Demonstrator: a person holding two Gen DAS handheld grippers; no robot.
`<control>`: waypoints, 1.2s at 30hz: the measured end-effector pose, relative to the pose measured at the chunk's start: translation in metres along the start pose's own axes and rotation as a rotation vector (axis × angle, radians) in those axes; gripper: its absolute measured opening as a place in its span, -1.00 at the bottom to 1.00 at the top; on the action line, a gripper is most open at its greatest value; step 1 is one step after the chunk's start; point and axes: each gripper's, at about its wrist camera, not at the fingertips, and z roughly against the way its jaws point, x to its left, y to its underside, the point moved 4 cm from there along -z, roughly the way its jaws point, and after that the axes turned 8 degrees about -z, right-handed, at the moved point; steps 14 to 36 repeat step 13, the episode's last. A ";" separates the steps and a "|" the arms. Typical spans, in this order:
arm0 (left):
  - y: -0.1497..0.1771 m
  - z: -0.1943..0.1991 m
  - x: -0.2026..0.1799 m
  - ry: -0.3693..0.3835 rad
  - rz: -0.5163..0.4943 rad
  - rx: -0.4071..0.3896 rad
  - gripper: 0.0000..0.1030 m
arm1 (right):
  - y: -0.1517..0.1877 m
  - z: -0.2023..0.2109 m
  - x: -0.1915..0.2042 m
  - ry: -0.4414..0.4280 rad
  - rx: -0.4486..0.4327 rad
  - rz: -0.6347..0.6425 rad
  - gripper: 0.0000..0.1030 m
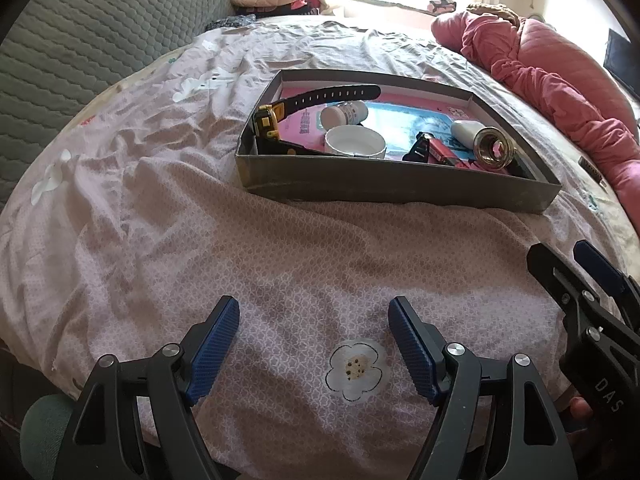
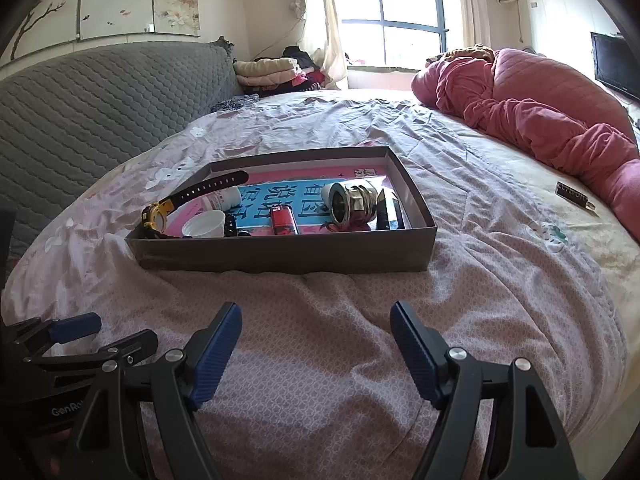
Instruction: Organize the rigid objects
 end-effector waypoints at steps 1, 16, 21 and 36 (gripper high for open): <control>0.000 0.000 0.000 -0.002 -0.001 0.001 0.52 | 0.000 0.000 0.000 -0.001 -0.001 -0.002 0.48; -0.002 -0.004 -0.006 0.041 -0.021 -0.003 0.51 | -0.003 -0.003 -0.003 -0.007 0.001 -0.018 0.48; -0.002 -0.004 -0.006 0.041 -0.021 -0.003 0.51 | -0.003 -0.003 -0.003 -0.007 0.001 -0.018 0.48; -0.002 -0.004 -0.006 0.041 -0.021 -0.003 0.51 | -0.003 -0.003 -0.003 -0.007 0.001 -0.018 0.48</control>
